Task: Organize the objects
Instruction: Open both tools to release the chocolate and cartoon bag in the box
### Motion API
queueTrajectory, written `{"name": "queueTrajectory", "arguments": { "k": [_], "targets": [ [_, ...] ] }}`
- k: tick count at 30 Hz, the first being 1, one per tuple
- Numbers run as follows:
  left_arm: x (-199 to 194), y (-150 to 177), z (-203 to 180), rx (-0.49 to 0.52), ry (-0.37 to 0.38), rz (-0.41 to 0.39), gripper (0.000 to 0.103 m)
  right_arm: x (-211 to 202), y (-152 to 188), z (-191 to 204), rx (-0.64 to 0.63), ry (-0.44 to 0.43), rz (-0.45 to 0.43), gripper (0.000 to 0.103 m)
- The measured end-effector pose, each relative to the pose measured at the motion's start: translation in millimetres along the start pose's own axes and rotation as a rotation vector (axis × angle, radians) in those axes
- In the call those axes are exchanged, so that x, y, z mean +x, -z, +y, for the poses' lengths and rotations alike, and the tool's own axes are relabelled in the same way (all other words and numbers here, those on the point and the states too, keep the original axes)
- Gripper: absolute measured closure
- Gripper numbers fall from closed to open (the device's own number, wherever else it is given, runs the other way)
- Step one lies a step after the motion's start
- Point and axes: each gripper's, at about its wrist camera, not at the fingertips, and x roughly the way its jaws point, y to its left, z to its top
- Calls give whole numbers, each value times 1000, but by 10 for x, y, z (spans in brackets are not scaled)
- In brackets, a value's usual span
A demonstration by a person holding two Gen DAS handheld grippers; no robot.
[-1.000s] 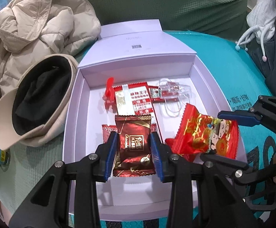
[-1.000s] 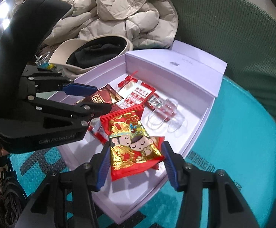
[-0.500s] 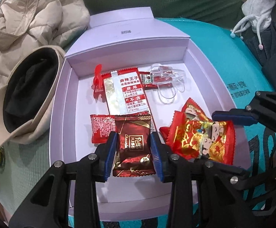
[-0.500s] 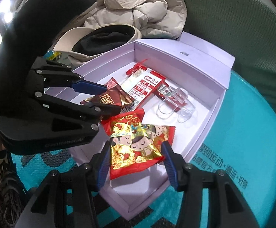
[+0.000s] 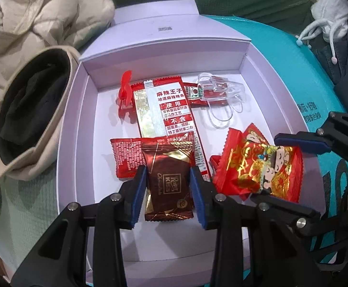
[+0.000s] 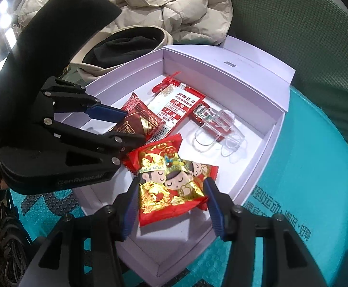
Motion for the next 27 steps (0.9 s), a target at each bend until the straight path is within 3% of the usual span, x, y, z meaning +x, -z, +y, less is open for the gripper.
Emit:
{"name": "queueTrajectory", "arguments": {
  "k": [7, 11, 27],
  "targets": [
    [8, 3, 54, -29, -1, 5, 60, 8, 3, -11, 15, 3, 7, 49],
    [13, 15, 73, -46, -17, 8, 47, 5, 17, 0, 8, 5, 14, 49],
    [-155, 54, 81, -68, -35, -22, 38, -139, 31, -2, 27, 27, -13, 46]
  ]
}}
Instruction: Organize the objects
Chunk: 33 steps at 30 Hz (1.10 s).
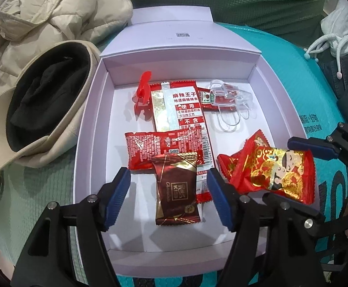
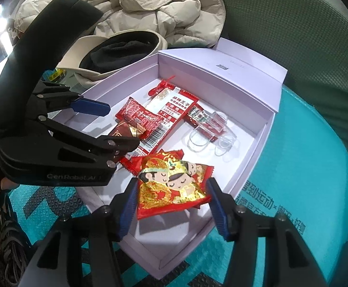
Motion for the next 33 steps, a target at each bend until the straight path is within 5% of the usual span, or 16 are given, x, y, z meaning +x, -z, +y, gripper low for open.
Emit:
{"name": "queueTrajectory", "arguments": {
  "k": [23, 33],
  "targets": [
    [-466, 136, 55, -60, -73, -83, 29, -271, 39, 68, 34, 52, -56, 42],
    [-948, 267, 101, -104, -110, -187, 22, -662, 31, 184, 42, 104, -161, 27]
  ]
}}
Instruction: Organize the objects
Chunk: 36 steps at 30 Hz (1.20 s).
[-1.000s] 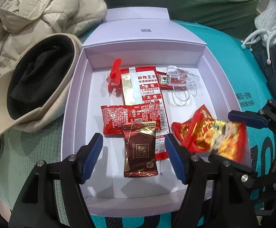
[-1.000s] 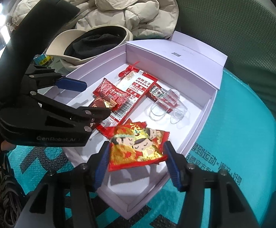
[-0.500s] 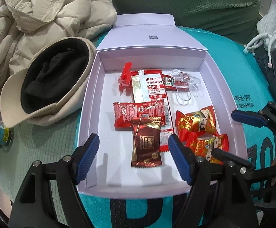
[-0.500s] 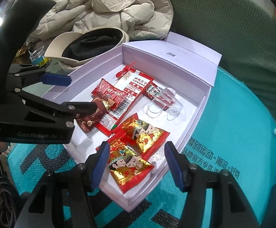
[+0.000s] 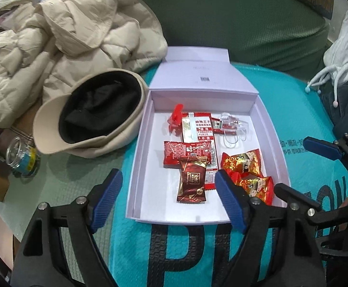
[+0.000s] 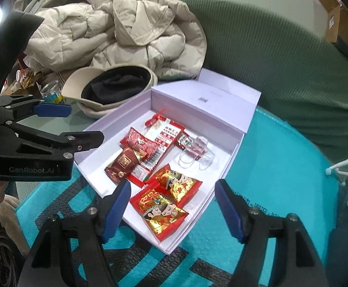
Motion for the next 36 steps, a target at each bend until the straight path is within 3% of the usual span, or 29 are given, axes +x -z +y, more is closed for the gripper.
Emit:
{"name": "queueTrajectory", "arguments": {
  "k": [8, 15, 20, 36],
  "targets": [
    [-327, 109, 48, -24, -46, -55, 18, -320, 7, 94, -6, 29, -65, 22],
    [-624, 238, 31, -30, -21, -109, 18, -575, 53, 132, 26, 68, -86, 15],
    [-788, 338, -13, -24, -42, -140, 18, -731, 109, 208, 26, 81, -101, 13],
    [-887, 866, 39, -102, -102, -117, 18, -798, 479, 439, 21, 60, -58, 13]
  ]
}}
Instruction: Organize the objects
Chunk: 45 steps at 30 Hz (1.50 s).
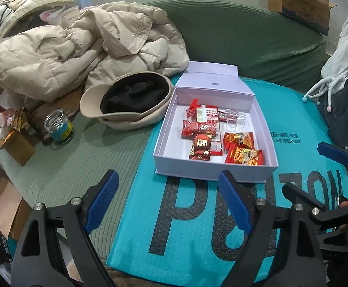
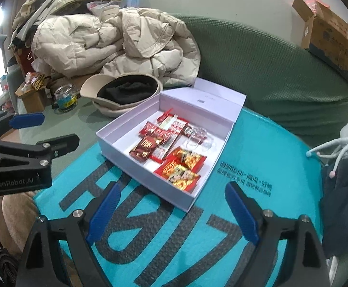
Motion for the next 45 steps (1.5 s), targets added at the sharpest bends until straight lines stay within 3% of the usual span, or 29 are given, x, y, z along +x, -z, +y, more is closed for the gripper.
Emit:
{"name": "queueTrajectory", "arguments": {
  "k": [15, 45],
  "targets": [
    [117, 432, 88, -61, -29, 64, 18, 127, 321, 171, -6, -37, 25, 13],
    [183, 540, 50, -81, 15, 95, 18, 140, 335, 258, -81, -33, 36, 13]
  ]
}}
